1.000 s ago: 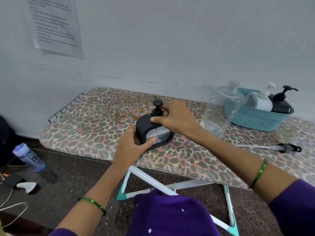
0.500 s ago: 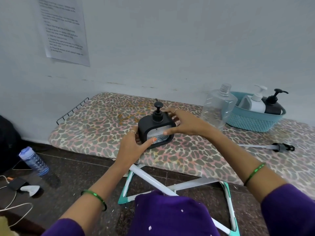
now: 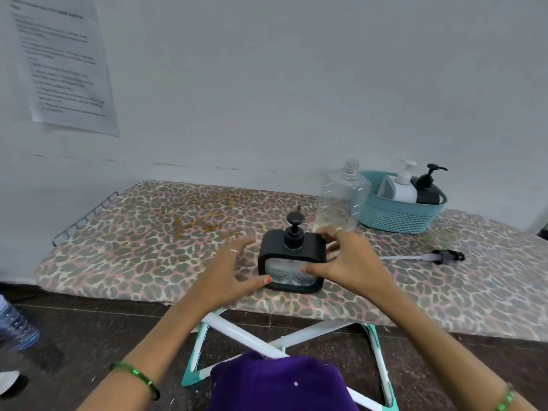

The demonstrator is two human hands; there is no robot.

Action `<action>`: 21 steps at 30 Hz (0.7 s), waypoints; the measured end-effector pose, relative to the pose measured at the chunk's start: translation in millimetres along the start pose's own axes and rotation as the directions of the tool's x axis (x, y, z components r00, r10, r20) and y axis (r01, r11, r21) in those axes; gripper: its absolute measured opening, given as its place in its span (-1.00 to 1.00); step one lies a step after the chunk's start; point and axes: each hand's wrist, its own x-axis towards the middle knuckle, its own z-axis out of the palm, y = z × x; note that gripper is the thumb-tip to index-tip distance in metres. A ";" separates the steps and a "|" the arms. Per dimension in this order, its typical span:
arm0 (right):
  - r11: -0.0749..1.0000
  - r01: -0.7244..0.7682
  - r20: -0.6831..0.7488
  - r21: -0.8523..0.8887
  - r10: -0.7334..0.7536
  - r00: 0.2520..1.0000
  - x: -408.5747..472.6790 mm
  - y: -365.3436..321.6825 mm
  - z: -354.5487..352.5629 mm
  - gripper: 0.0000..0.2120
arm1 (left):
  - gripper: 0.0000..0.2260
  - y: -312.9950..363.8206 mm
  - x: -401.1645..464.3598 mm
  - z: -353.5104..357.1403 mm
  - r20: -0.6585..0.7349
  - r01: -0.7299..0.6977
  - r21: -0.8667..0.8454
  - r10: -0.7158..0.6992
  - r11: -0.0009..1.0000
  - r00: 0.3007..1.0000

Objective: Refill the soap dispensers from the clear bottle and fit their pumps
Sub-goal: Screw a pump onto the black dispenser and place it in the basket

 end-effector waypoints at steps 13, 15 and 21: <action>0.958 -0.278 -0.534 0.065 0.269 0.802 -34.5 51.7 -135.8 -0.58 | -0.25 15.5 28.6 56.0 0.045 -0.016 0.446 -0.005 0.895 0.999; 0.952 -0.295 -0.605 0.082 0.283 0.744 -19.8 53.8 -146.1 -0.60 | -0.39 17.7 27.4 54.5 0.058 -0.004 0.455 -0.025 0.891 0.998; 0.944 -0.308 -0.689 0.120 0.302 0.659 54.2 74.5 -150.9 -0.59 | -0.45 22.2 27.0 53.4 0.061 0.019 0.441 -0.051 0.897 0.997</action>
